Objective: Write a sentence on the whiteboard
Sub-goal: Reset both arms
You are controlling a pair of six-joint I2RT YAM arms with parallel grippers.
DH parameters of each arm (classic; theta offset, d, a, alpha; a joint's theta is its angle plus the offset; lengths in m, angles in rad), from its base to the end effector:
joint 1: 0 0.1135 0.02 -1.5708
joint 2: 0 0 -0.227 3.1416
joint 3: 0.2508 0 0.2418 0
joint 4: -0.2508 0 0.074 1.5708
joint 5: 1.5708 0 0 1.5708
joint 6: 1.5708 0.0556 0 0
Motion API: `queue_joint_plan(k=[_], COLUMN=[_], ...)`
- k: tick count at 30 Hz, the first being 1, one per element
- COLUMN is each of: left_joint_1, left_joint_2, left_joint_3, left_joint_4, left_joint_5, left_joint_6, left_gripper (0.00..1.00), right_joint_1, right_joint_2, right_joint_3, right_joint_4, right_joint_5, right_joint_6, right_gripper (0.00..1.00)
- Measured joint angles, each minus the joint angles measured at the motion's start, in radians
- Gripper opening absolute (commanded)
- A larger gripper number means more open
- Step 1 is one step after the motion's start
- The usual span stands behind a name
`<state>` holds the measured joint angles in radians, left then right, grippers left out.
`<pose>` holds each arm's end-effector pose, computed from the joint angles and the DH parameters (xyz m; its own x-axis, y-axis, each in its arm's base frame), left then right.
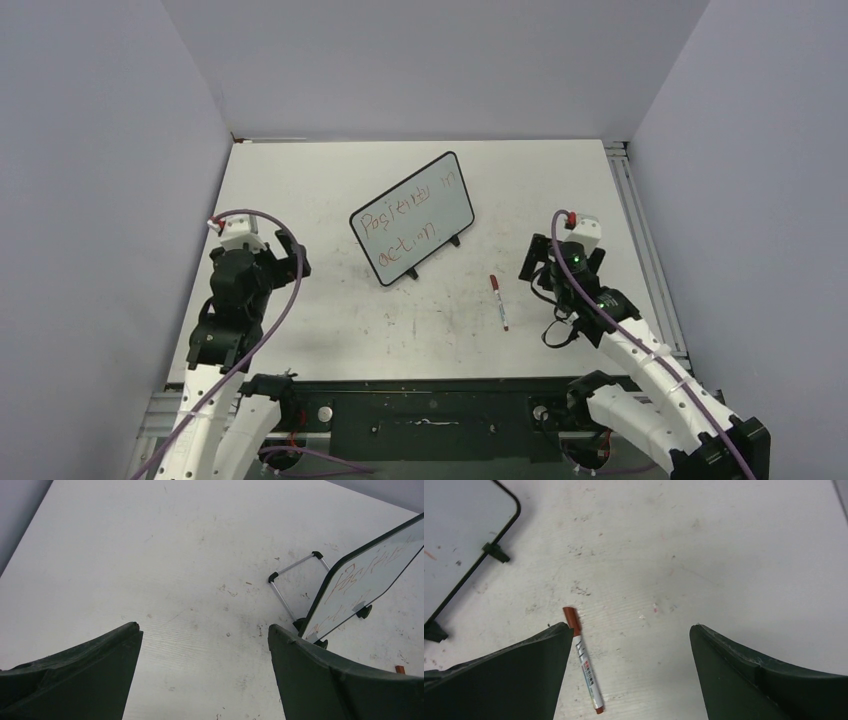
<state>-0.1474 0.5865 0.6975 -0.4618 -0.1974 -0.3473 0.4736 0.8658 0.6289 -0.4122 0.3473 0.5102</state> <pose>0.1774 -0.0153 0.2806 -0.3066 -0.2919 -0.9060 -0.1516 0.9547 -0.2563 0.2002 0.0813 0.2134 -0.5610 0.2285 -0.7956 0.0990 0.9728 0.2095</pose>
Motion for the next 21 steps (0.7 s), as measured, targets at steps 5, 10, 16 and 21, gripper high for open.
queue_joint_plan(k=[5,10,16,21], left_joint_1=[0.0,0.0,0.0,0.0], left_joint_2=[0.012,0.005,-0.04,-0.054], left_joint_3=[0.026,0.035,0.035,0.035], left_joint_4=[-0.017,-0.022,-0.025,-0.025], left_joint_5=[-0.035,-0.043,-0.037,-0.033], left_joint_6=[-0.01,-0.01,-0.005,0.002], left_gripper=[0.96,0.96,0.96,0.96], right_joint_1=[-0.163,-0.256,-0.257,-0.257], right_joint_2=[-0.074,-0.188,-0.26,-0.268], right_joint_3=[0.035,0.089,0.093,0.093], right_joint_4=[-0.065,-0.077,-0.076,-0.076], right_joint_5=[-0.008,0.006,0.019,0.024], right_joint_6=[-0.006,-0.032,-0.052,-0.055], right_gripper=[0.9,0.9,0.9,0.9])
